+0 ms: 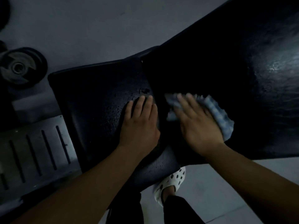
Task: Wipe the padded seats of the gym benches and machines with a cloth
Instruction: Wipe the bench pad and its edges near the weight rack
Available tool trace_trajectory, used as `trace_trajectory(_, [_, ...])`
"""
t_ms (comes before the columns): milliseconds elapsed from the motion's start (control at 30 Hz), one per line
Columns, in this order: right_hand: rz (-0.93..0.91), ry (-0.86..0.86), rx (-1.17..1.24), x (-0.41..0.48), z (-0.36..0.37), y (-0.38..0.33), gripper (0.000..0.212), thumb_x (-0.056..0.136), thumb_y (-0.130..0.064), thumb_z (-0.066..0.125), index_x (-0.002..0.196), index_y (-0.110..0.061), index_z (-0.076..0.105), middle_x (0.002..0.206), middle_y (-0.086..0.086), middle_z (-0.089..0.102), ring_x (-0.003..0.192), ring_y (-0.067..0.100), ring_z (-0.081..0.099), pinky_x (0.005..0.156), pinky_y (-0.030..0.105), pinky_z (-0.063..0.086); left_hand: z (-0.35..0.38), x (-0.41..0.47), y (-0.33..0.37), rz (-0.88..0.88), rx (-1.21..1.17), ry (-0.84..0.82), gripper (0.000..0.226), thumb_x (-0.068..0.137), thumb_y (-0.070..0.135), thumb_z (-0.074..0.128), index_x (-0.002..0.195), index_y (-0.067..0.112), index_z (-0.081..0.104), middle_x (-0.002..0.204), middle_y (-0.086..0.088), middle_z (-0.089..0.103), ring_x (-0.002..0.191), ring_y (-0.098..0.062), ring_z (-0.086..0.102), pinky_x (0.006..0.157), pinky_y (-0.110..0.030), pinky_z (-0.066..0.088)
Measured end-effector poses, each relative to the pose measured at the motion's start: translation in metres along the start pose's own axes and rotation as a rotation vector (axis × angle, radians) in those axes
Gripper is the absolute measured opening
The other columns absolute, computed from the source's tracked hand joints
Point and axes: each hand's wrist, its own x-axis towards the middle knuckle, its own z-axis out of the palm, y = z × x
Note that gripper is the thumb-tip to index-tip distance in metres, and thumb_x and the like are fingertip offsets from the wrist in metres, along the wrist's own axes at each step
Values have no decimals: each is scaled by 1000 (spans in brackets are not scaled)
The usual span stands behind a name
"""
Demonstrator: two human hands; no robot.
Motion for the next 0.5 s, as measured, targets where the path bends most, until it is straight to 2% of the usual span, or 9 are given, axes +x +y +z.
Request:
trace_trajectory(33, [93, 38, 29, 12, -1, -10, 55, 93, -19, 48, 148, -14, 45, 164, 6, 23, 153, 28, 13, 119, 42, 12, 1, -2, 0, -7, 5, 5, 67, 87, 39, 49, 147, 9, 42, 161, -13, 28, 149, -30, 22, 120, -53, 14])
trace_trajectory(100, [93, 66, 74, 6, 10, -32, 56, 90, -16, 53, 146, -11, 48, 162, 12, 28, 152, 32, 16, 119, 43, 8, 0, -8, 2, -9, -3, 15, 65, 88, 37, 52, 146, 8, 43, 160, -13, 30, 149, -31, 23, 120, -53, 16])
trace_trajectory(167, [-68, 29, 88, -33, 29, -40, 61, 87, -15, 50, 147, -6, 46, 160, 16, 31, 150, 32, 19, 122, 42, 8, -3, -15, 3, -3, -5, 14, 64, 89, 37, 53, 145, 8, 44, 160, -13, 30, 148, -31, 24, 119, -54, 18])
trace_trajectory(233, [-210, -44, 56, -72, 35, -25, 63, 88, -13, 38, 151, -5, 40, 161, 15, 28, 151, 31, 20, 121, 41, 13, -4, -21, 1, 0, 23, -11, 65, 89, 39, 51, 146, 9, 42, 161, -12, 27, 149, -30, 22, 119, -54, 18])
trace_trajectory(300, [-344, -96, 2, -90, 33, -3, 60, 89, -12, 33, 148, -5, 45, 159, 17, 33, 148, 33, 27, 119, 43, 17, -6, -29, -2, 0, 47, -27, 66, 88, 39, 49, 146, 9, 43, 161, -12, 27, 149, -30, 22, 119, -54, 19])
trace_trajectory(333, [-401, -110, -33, -93, 30, 5, 57, 89, -10, 36, 144, -5, 51, 156, 18, 38, 146, 35, 32, 119, 43, 16, -7, -33, -3, -3, 55, -34, 65, 87, 39, 48, 145, 9, 44, 161, -12, 28, 149, -30, 23, 119, -55, 19])
trace_trajectory(400, [-502, -99, -90, -94, 23, 17, 49, 83, -8, 59, 131, -7, 64, 148, 19, 48, 139, 35, 43, 118, 42, 12, -11, -39, -4, -13, 64, -46, 66, 87, 39, 47, 145, 9, 44, 160, -12, 30, 148, -30, 24, 118, -55, 21])
trace_trajectory(467, [-550, -95, -98, -91, 10, 28, 45, 72, -10, 77, 117, -11, 73, 135, 15, 61, 127, 33, 57, 114, 41, 23, -14, -45, -2, -18, 62, -42, 66, 87, 38, 49, 146, 9, 44, 160, -12, 31, 148, -30, 26, 117, -55, 22])
trace_trajectory(500, [-552, -79, -87, -90, 4, 32, 38, 73, -11, 78, 110, -13, 74, 126, 12, 66, 118, 32, 62, 107, 40, 30, -16, -48, -1, -18, 63, -32, 66, 86, 38, 50, 145, 8, 45, 160, -12, 31, 148, -30, 26, 117, -56, 23])
